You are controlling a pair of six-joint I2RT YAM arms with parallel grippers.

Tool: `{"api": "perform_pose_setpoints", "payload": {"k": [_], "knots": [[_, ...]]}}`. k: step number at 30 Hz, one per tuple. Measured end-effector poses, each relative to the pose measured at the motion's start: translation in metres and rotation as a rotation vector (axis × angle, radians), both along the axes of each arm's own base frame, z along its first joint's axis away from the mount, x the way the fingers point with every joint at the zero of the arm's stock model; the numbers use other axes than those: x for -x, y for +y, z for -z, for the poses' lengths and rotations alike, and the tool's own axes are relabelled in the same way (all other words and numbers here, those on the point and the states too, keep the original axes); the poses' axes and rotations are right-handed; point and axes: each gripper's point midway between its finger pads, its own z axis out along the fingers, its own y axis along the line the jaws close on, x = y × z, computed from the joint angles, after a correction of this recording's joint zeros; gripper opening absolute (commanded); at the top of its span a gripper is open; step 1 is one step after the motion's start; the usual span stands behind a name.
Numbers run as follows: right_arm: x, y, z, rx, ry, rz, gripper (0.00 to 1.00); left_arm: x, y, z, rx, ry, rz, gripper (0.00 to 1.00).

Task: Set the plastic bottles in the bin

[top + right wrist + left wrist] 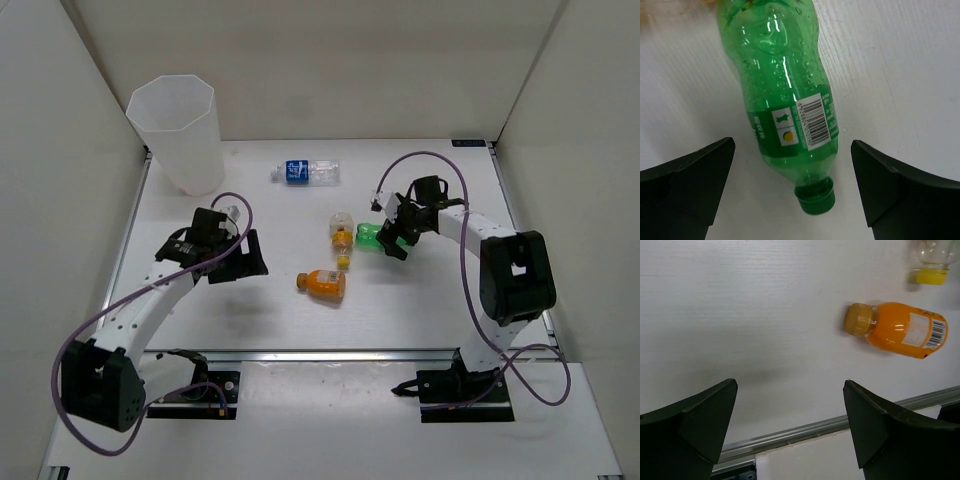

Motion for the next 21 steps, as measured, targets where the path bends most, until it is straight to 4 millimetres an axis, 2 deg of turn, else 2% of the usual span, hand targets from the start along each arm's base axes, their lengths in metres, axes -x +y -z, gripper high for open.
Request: {"api": "perform_pose_setpoints", "payload": {"k": [4, 5, 7, 10, 14, 15, 18, 21], "knots": [[-0.005, -0.002, 0.022, 0.031, 0.036, -0.018, 0.96, -0.008, -0.002, 0.008, -0.023, 0.044, 0.015, 0.98], [-0.005, -0.003, 0.026, 0.039, 0.041, -0.021, 0.91, -0.011, -0.003, 0.005, -0.022, 0.037, 0.015, 0.99], [-0.004, -0.003, 0.032, 0.061, 0.042, -0.028, 0.67, -0.018, -0.005, -0.003, -0.014, 0.010, 0.015, 0.99], [-0.006, -0.001, 0.033, 0.088, 0.012, -0.039, 0.48, -0.024, -0.006, -0.009, -0.006, -0.016, 0.013, 0.99], [-0.001, 0.004, 0.031, 0.098, -0.032, -0.050, 0.33, -0.026, -0.007, -0.008, -0.006, -0.014, 0.013, 0.99], [0.004, 0.004, 0.031, 0.096, -0.035, -0.049, 0.25, -0.026, -0.008, -0.008, -0.005, -0.014, 0.016, 0.98], [0.021, 0.002, 0.028, 0.090, -0.030, -0.037, 0.25, -0.028, -0.015, -0.011, 0.014, -0.025, 0.029, 0.99], [0.029, -0.002, 0.009, 0.074, -0.067, -0.004, 0.26, -0.033, -0.028, -0.024, 0.048, -0.059, 0.060, 0.99]]}}
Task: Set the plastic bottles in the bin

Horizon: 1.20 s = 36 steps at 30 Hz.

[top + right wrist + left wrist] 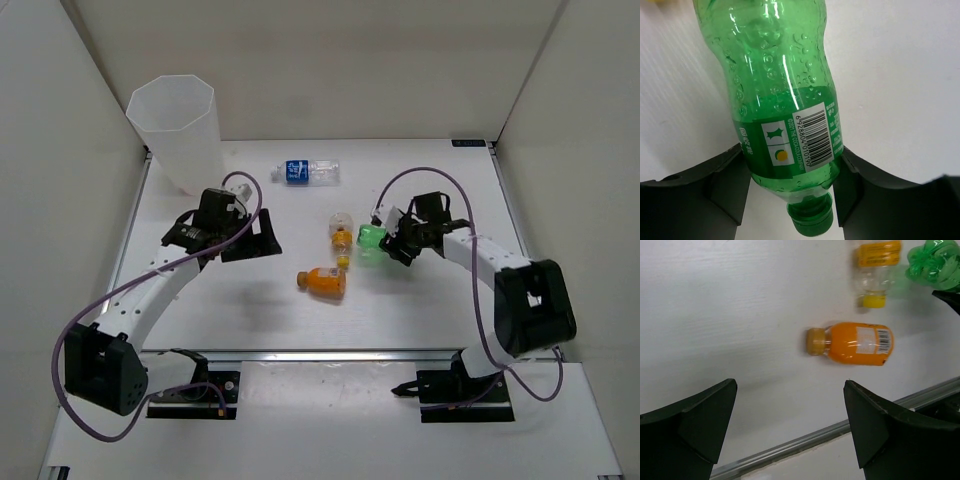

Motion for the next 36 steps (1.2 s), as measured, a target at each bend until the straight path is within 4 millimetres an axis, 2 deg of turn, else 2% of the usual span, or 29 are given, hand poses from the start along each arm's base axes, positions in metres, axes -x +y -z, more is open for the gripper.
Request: {"api": "perform_pose_setpoints", "payload": {"k": [5, 9, 12, 15, 20, 25, 29, 33, 36], "knots": [[-0.002, 0.002, -0.068, -0.063, -0.166, 0.054, 0.28, -0.014, -0.044, -0.042, 0.115, -0.125, 0.063, 0.99], [-0.011, 0.030, -0.119, -0.233, -0.194, 0.091, 0.33, -0.030, -0.080, -0.074, 0.235, -0.229, 0.047, 0.99], [-0.006, 0.057, -0.142, -0.399, -0.161, 0.088, 0.34, -0.046, -0.101, -0.096, 0.330, -0.309, 0.007, 0.98], [0.005, 0.082, -0.151, -0.496, -0.106, 0.061, 0.34, -0.060, -0.113, -0.111, 0.387, -0.376, -0.015, 0.99], [0.029, 0.121, -0.160, -0.574, -0.022, -0.008, 0.35, -0.076, -0.128, -0.119, 0.425, -0.430, -0.035, 0.99], [0.027, 0.141, -0.172, -0.599, 0.010, -0.020, 0.36, -0.075, -0.140, -0.121, 0.454, -0.469, -0.034, 0.98], [0.028, 0.146, -0.175, -0.613, 0.026, -0.019, 0.37, -0.081, -0.141, -0.119, 0.452, -0.481, -0.044, 0.99], [0.035, 0.159, -0.172, -0.609, 0.047, -0.043, 0.37, -0.085, -0.143, -0.119, 0.464, -0.490, -0.058, 0.84], [0.038, 0.172, -0.168, -0.593, 0.062, -0.059, 0.37, -0.089, -0.143, -0.119, 0.462, -0.504, -0.071, 0.70]]}}
